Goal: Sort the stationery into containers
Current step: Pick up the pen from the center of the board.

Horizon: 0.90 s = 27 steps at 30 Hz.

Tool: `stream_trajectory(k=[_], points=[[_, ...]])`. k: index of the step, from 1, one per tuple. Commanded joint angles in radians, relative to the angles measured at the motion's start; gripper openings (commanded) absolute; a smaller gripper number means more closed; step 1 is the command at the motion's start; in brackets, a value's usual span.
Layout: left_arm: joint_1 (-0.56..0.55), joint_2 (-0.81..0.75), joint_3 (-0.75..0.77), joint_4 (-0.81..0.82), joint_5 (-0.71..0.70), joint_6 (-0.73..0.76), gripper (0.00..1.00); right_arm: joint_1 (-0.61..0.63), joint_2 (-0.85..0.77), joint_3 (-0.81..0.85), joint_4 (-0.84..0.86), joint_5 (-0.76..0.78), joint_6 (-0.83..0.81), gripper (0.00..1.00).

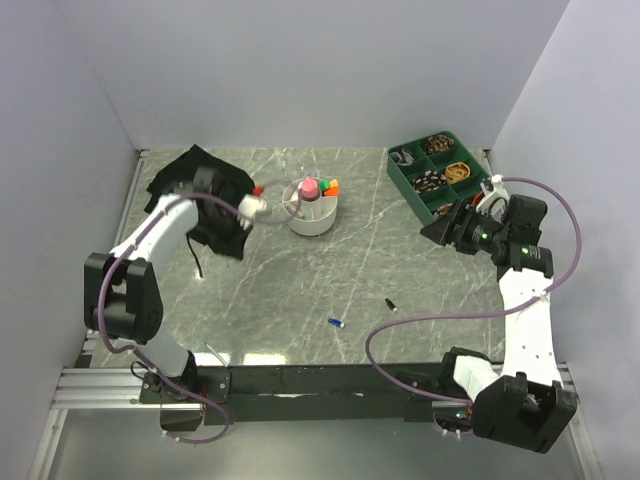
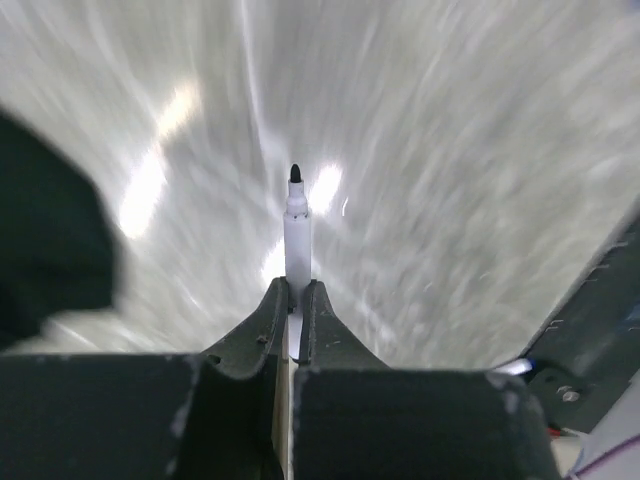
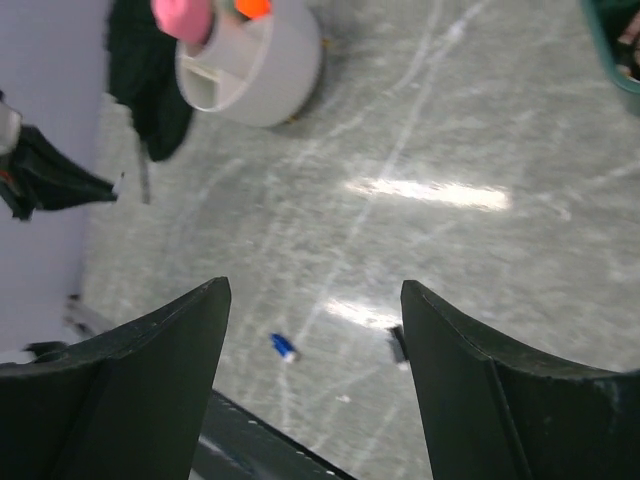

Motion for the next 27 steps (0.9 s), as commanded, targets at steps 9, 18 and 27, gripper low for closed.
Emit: stream_trajectory(k=[9, 18, 27], points=[[-0.069, 0.176, 0.368, -0.180, 0.453, -0.035, 0.01, 0.201, 0.068, 0.120, -0.142, -0.005, -0.474, 0.78], [-0.159, 0.073, 0.208, 0.071, 0.271, -0.205, 0.01, 0.266, -0.088, -0.212, -0.049, 0.282, -0.771, 0.79], [-0.161, 0.059, 0.214, 0.066, 0.195, -0.205, 0.01, 0.404, 0.142, -0.167, 0.011, 0.285, -0.629, 0.75]])
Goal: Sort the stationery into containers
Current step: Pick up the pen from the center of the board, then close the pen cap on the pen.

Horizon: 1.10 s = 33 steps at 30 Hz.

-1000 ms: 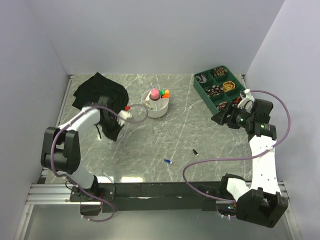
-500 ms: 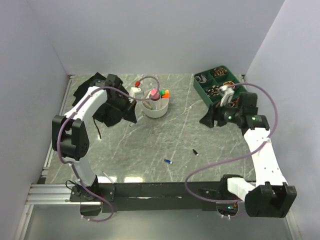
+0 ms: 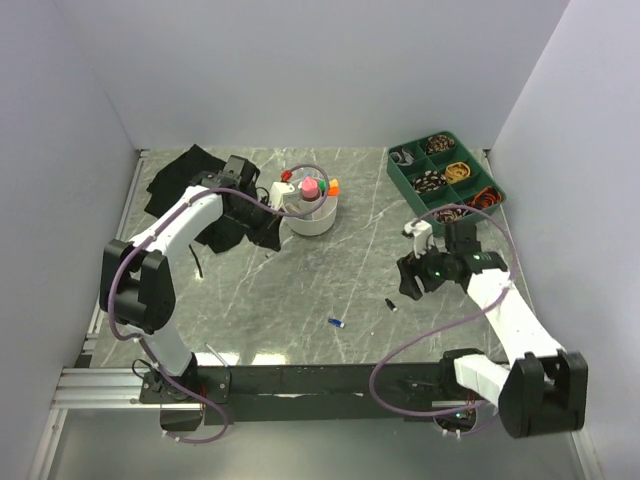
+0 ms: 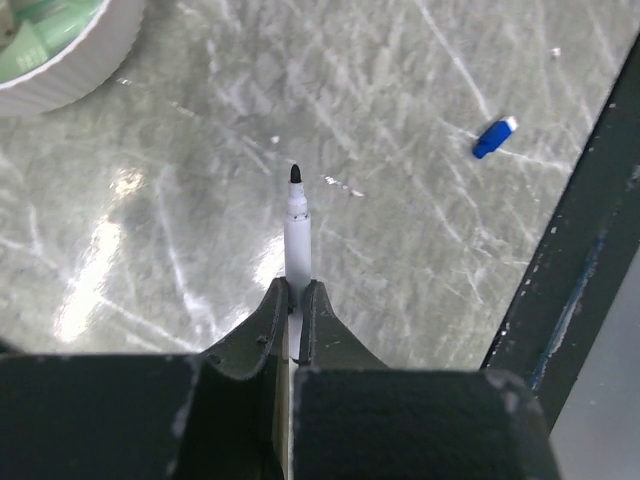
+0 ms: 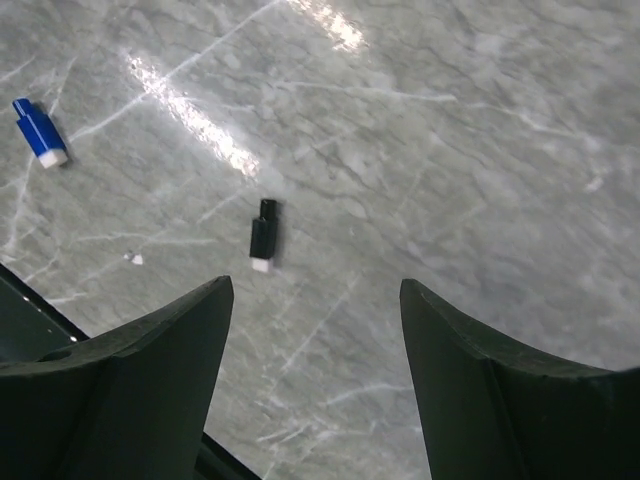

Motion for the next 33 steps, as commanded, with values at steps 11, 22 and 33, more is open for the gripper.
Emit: stream_trajectory(k=[11, 22, 33], points=[[0.003, -0.020, 0.005, 0.087, -0.070, -0.038, 0.01, 0.237, 0.059, -0.094, 0.146, 0.202, 0.006, 0.75], [0.003, -0.021, -0.024, 0.108, -0.075, -0.055, 0.01, 0.303, 0.102, -0.122, 0.196, 0.247, 0.002, 0.68], [0.003, -0.029, -0.043, 0.131, -0.087, -0.076, 0.02, 0.369, 0.155, -0.111, 0.189, 0.250, 0.010, 0.56]])
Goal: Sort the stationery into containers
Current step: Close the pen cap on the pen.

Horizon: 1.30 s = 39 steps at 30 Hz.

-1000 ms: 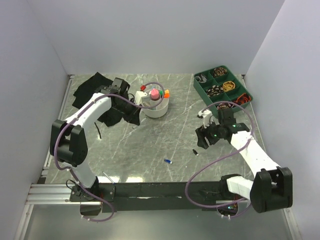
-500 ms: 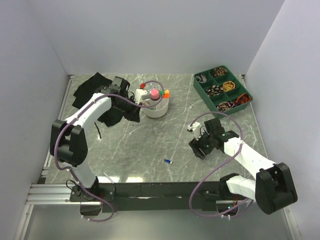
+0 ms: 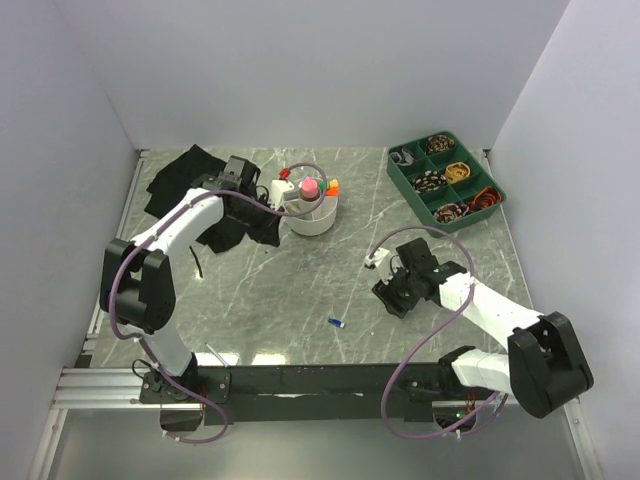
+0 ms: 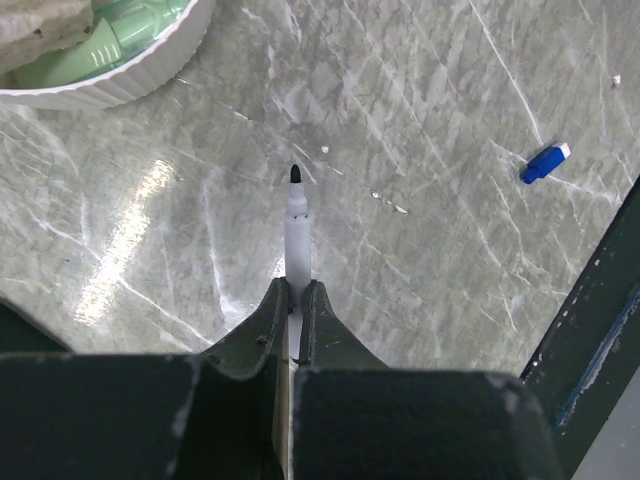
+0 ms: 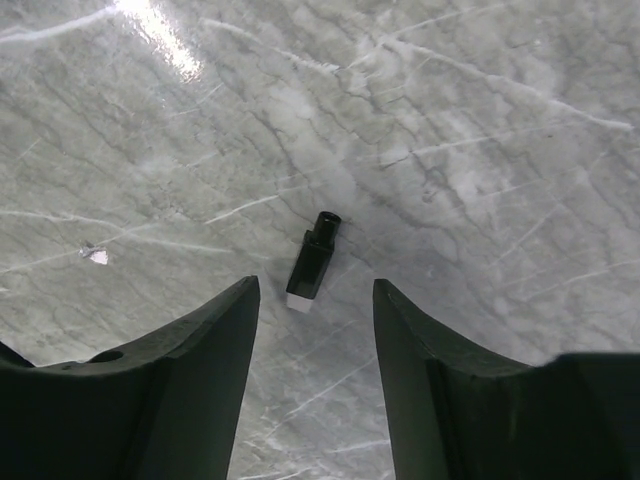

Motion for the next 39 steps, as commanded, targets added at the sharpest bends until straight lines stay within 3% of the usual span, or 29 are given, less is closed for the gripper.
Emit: stream_trajectory(k=[1, 13, 25, 31, 35, 39], points=[[0.001, -0.029, -0.018, 0.031, -0.007, -0.014, 0.02, 0.025, 0.024, 0.019, 0.024, 0.021, 0.003, 0.56], [0.007, -0.030, -0.055, 0.066, 0.012, -0.037, 0.02, 0.052, 0.093, 0.028, 0.039, 0.065, 0.038, 0.43], [0.009, -0.041, -0.093, 0.096, 0.035, -0.050, 0.02, 0.063, 0.141, 0.060, 0.047, 0.073, 0.066, 0.44], [0.009, -0.039, -0.099, 0.099, 0.036, -0.053, 0.02, 0.065, 0.155, 0.065, 0.042, 0.067, 0.063, 0.28], [0.007, -0.046, -0.102, 0.086, 0.039, -0.050, 0.02, 0.065, 0.141, 0.059, 0.021, 0.039, 0.036, 0.03], [0.009, -0.038, -0.058, -0.046, 0.074, -0.002, 0.01, 0.065, 0.045, 0.114, -0.112, 0.016, -0.026, 0.00]])
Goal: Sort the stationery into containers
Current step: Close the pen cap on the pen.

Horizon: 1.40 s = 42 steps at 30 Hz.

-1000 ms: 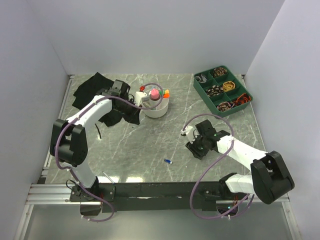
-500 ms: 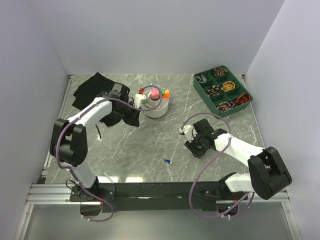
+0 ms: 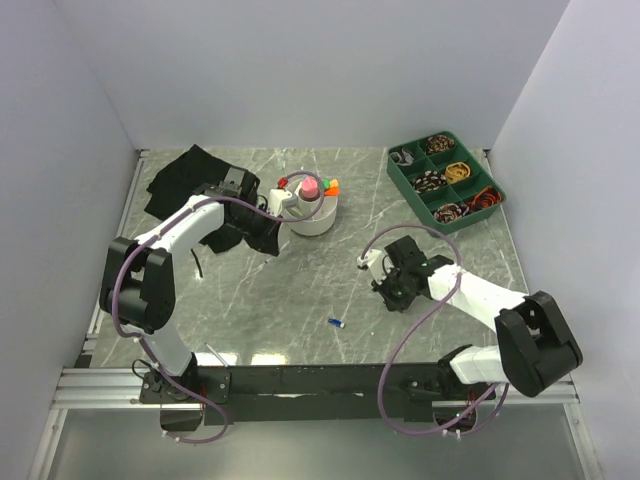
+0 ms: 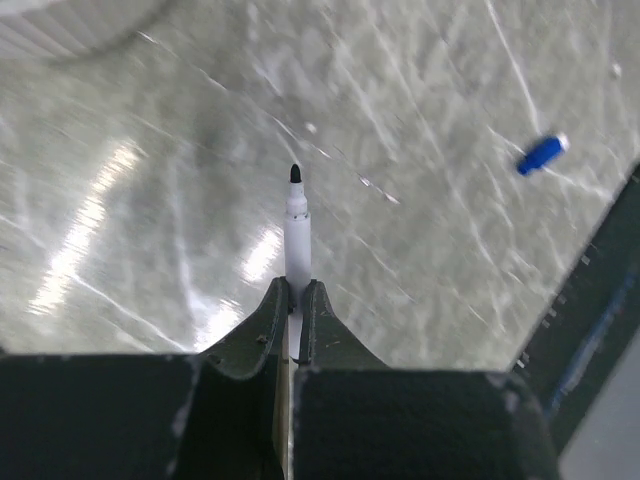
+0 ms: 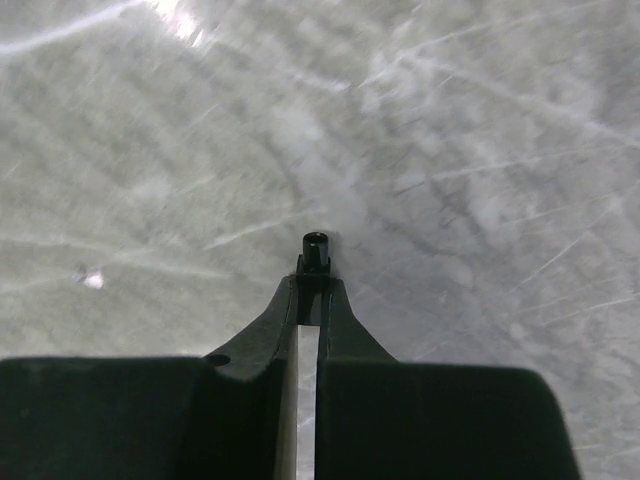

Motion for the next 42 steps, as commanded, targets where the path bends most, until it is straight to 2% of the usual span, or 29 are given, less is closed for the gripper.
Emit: stream_trajectory(k=[1, 5, 11, 14, 18, 22, 23, 26, 29, 35, 42], points=[[-0.004, -0.028, 0.058, -0.160, 0.094, 0.093, 0.01, 0.010, -0.106, 0.083, -0.145, -0.044, -0.126, 0.00], [-0.047, -0.016, 0.104, -0.303, 0.101, 0.156, 0.01, 0.012, -0.192, 0.190, -0.251, -0.105, -0.297, 0.00], [-0.111, 0.021, 0.175, -0.409, 0.114, 0.178, 0.01, 0.073, -0.250, 0.240, -0.141, -0.074, -0.430, 0.00], [-0.125, 0.076, 0.256, -0.492, 0.191, 0.182, 0.01, 0.125, -0.298, 0.193, 0.012, 0.006, -0.528, 0.00], [-0.131, 0.128, 0.337, -0.535, 0.274, 0.121, 0.01, 0.179, -0.453, 0.018, 0.276, 0.088, -0.792, 0.00], [-0.148, 0.137, 0.362, -0.523, 0.302, 0.060, 0.01, 0.225, -0.513, -0.105, 0.532, 0.126, -0.890, 0.00], [-0.150, 0.136, 0.362, -0.526, 0.318, 0.061, 0.01, 0.234, -0.533, -0.163, 0.646, 0.112, -0.912, 0.00], [-0.150, 0.127, 0.364, -0.527, 0.381, 0.050, 0.01, 0.248, -0.519, -0.261, 0.872, 0.073, -1.025, 0.00], [-0.150, 0.128, 0.364, -0.536, 0.414, 0.046, 0.01, 0.265, -0.449, -0.257, 0.975, 0.060, -1.075, 0.00], [-0.148, 0.157, 0.381, -0.593, 0.457, 0.090, 0.01, 0.311, -0.321, -0.193, 1.091, 0.059, -1.096, 0.00], [-0.147, 0.160, 0.370, -0.589, 0.469, 0.101, 0.01, 0.338, -0.309, -0.191, 1.097, 0.000, -1.116, 0.00]])
